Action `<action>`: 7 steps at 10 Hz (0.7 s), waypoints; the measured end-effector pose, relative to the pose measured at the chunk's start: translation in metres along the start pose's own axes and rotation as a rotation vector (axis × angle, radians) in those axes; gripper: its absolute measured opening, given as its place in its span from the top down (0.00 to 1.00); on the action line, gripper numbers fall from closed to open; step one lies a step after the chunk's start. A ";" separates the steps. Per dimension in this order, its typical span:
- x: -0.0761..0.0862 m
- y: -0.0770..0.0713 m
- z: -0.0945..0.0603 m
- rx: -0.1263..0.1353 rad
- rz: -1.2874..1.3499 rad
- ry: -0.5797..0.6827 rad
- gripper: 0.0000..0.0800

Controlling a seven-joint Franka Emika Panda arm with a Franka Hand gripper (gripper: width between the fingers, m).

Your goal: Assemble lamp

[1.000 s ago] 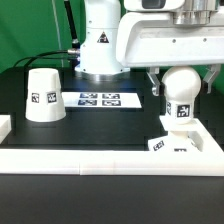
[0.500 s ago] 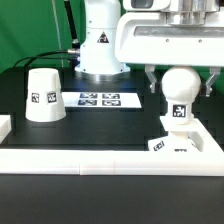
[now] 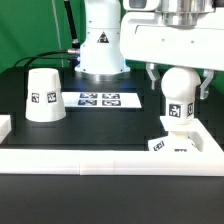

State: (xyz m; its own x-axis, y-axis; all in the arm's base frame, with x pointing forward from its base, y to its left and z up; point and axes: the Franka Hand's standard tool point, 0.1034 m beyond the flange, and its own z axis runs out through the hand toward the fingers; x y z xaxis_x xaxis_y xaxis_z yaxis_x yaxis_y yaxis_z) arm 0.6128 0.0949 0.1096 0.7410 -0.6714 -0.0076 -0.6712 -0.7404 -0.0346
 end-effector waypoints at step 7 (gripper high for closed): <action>-0.004 0.001 0.002 0.015 0.444 -0.064 0.27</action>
Offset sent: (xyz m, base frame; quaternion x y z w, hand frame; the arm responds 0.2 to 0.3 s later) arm 0.0056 -0.0009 -0.0040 -0.0106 -0.0215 0.2134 0.9767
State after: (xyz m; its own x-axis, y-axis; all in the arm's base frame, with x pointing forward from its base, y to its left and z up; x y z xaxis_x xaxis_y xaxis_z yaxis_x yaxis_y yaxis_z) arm 0.6091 0.0970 0.1076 0.3810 -0.9205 -0.0863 -0.9246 -0.3800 -0.0284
